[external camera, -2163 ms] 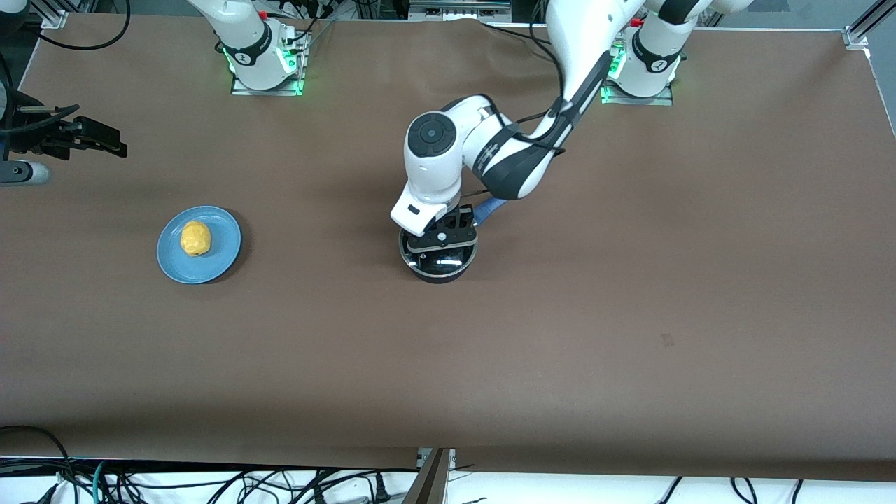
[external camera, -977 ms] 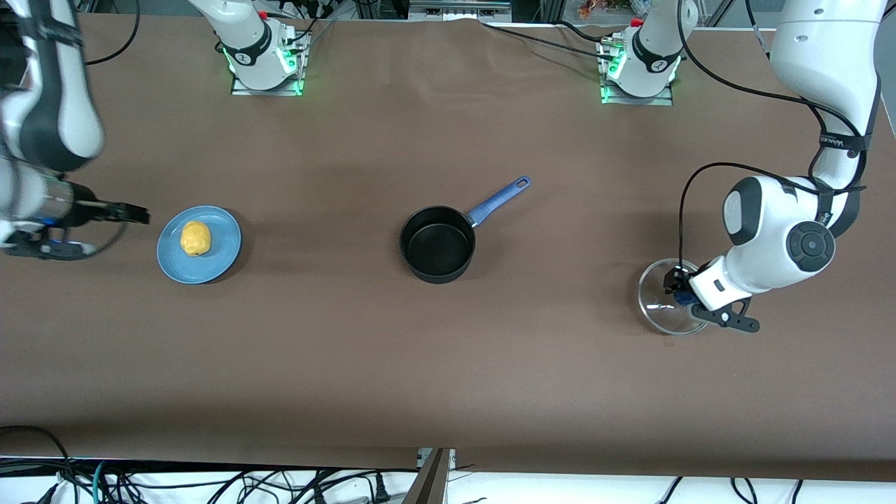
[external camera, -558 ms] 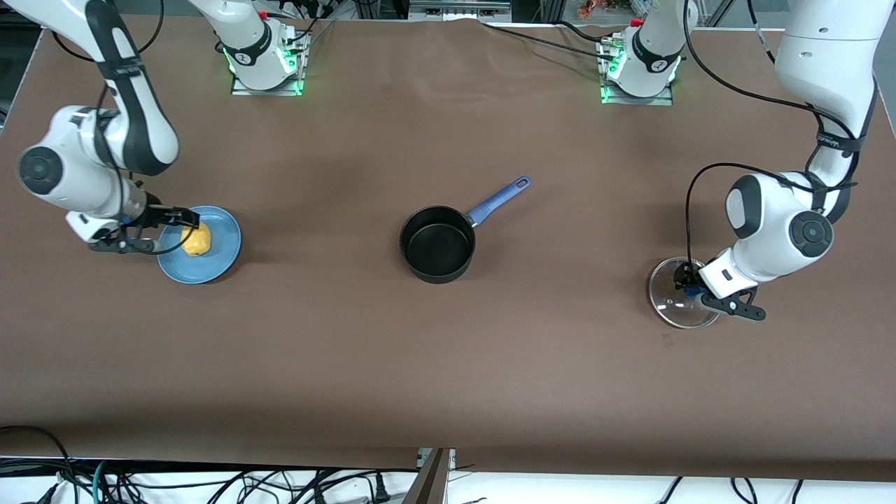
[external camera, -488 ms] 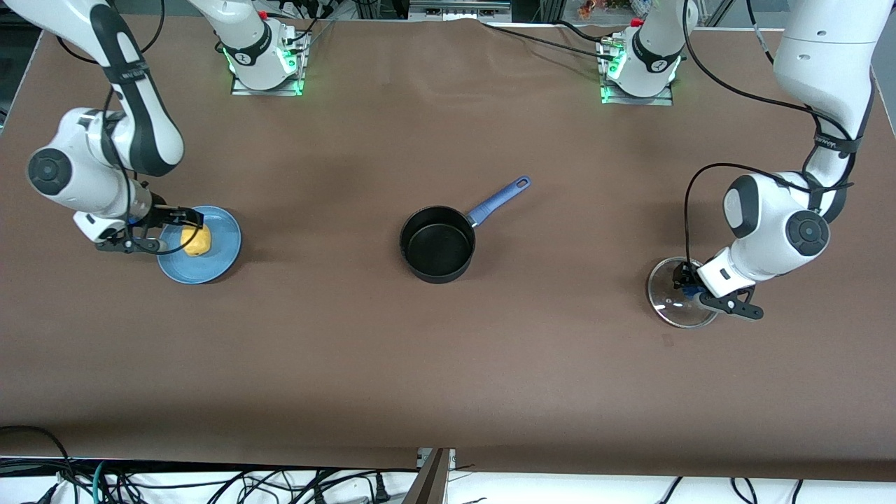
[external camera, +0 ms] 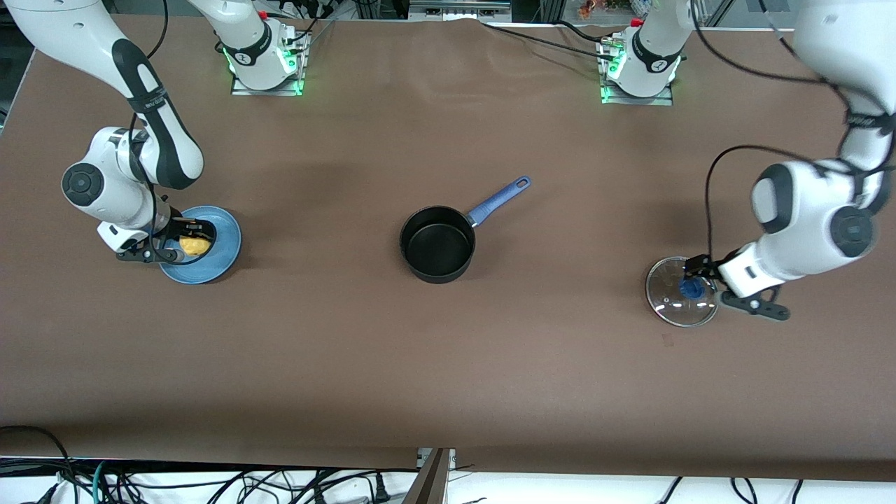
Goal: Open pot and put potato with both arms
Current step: 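Set the lid on the table while the right gripper grasps the potato, then carry the yellow potato with the right gripper into the saucepan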
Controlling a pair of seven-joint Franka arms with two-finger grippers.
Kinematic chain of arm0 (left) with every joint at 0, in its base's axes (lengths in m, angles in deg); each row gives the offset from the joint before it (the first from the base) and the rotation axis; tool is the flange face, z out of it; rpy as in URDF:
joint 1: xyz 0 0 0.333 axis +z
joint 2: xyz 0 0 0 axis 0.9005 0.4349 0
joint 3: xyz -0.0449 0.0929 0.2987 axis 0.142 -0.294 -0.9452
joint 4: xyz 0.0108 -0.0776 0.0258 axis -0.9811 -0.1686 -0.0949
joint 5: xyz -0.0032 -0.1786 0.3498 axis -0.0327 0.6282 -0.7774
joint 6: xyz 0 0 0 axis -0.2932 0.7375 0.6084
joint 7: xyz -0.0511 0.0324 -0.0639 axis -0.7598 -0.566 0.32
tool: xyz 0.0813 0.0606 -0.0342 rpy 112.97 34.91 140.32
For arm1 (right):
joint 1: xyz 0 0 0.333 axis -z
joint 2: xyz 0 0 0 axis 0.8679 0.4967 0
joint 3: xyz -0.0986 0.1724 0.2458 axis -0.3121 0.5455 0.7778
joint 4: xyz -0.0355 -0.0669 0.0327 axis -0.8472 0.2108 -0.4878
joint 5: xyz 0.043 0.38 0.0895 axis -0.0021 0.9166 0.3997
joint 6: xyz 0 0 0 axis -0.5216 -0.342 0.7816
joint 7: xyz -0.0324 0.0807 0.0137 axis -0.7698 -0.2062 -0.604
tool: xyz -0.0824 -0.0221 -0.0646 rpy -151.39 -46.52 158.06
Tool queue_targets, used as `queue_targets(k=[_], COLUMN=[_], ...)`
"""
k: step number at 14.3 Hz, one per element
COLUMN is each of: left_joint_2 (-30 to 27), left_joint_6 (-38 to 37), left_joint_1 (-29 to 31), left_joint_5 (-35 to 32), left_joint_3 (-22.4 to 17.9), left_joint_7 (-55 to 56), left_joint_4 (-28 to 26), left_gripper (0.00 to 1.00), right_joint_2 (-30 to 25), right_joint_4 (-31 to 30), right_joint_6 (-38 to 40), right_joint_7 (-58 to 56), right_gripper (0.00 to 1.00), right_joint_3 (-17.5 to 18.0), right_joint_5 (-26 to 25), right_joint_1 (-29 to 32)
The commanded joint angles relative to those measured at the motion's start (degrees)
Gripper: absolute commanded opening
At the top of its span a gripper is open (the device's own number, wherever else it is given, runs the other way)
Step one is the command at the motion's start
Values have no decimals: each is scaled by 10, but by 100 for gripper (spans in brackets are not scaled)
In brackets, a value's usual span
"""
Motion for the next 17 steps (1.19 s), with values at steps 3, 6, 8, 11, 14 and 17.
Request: queue_targets(k=[3,6,8,11,14,17], left_joint_2=[-68,-103,-118,-134,-138,-138], left_joint_6=[-234,-308,-332,-354,-366,-366], left_joint_1=[-6,-7,-9,-12,-21,-19], left_joint_5=[7,1,0,-4,-1,-2], left_joint_3=[5,7,7,10,24,23], left_joint_7=[68,124,144,145,197,201], left_joint_4=[147,185,192,211,211,209], left_gripper=[100,100,100,100,100,100], right_joint_2=[-40,-49,-48,-41,-18,48], right_joint_4=[21,118,188,277,318,398], right_joint_6=[45,225,317,417,404,381], right_joint_7=[1,58,123,255,451,630], right_gripper=[34,34,34,35,35,34], right_joint_3=[28,61,101,161,181,181], right_joint_5=[-5,1,21,54,97,122], right_joint_1=[2,2,2,-14,-84,-172])
